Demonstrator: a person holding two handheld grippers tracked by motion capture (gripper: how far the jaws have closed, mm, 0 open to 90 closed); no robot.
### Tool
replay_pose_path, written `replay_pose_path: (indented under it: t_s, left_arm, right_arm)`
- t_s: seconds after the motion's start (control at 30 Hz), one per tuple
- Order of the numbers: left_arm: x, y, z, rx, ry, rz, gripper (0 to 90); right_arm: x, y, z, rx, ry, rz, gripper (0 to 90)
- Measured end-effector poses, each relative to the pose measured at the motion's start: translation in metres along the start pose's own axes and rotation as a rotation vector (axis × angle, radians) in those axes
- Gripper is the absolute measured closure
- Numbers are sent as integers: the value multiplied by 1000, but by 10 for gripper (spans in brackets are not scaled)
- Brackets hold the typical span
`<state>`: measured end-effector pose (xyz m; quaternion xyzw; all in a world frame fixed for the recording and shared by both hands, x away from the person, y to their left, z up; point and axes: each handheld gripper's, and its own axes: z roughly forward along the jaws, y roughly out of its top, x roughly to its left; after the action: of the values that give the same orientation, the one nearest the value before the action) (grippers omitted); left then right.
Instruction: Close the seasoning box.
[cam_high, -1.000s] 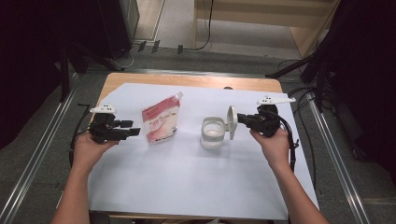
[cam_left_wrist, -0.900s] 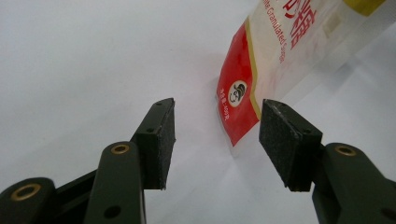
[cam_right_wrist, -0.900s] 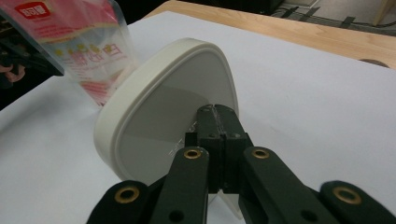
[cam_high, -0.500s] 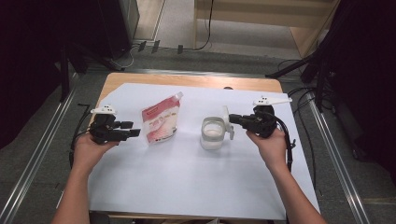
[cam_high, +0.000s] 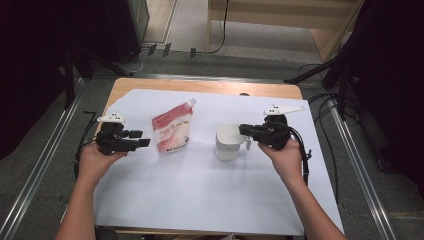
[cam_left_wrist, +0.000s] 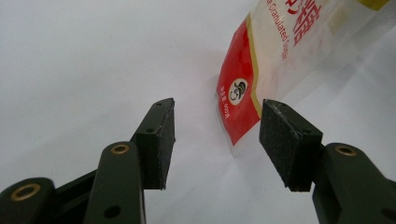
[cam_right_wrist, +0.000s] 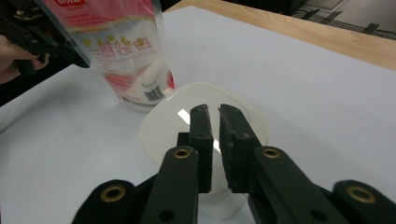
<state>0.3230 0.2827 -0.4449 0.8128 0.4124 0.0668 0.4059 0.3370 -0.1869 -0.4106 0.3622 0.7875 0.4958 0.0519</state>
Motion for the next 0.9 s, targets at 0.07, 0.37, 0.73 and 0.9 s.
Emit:
replay_pose_path:
  t_s: [0.07,0.37,0.73,0.9]
  left_arm:
    - [0,0,0,2,2,-1,467]
    - [-2,-4,-5,-4,10,1,466]
    - [-5,-2,-3,15,27,21,459]
    - [-5,-2,-3,13,30,18,456]
  right_arm:
    - [-1,0,-1,1,-4,-1,782]
    - [-11,-3,-10,-15,-22,14,712]
    - [-26,-13,-33,-62,-70,29,613]
    - [-34,-22,-40,-72,-95,43,554]
